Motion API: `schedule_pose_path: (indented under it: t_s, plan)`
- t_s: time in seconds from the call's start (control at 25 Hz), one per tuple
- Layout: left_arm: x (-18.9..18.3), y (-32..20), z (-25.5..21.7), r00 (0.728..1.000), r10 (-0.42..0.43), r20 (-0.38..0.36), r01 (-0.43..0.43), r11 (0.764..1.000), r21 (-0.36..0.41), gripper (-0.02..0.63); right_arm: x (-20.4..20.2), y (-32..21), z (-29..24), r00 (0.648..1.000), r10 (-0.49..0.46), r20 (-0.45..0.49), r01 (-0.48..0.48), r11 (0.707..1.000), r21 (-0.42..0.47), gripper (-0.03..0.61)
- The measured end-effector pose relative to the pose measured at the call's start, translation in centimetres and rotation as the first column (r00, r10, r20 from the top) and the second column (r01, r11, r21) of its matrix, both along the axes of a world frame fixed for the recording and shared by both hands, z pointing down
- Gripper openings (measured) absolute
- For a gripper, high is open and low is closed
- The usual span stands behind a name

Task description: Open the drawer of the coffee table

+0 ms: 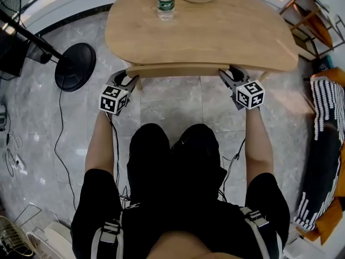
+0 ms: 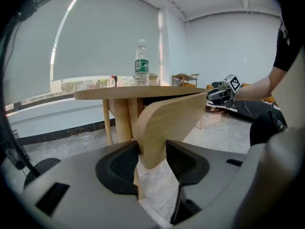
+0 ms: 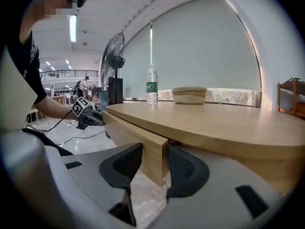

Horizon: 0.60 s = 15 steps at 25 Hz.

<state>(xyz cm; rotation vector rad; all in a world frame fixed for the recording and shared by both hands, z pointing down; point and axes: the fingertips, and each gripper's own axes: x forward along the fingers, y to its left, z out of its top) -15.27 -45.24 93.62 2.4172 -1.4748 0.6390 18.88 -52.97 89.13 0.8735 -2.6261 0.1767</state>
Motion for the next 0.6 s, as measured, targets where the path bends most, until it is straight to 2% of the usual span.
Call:
schedule_pose_path:
  t_s: [0.6]
  plan:
    - [1.0,6.4,-0.2,0.994,0.104,-0.021,-0.105,0.994,-0.023,0.169,1.3,6.4,-0.1,0.998,-0.028,-0.049,0.027,0.999,-0.021,0.169]
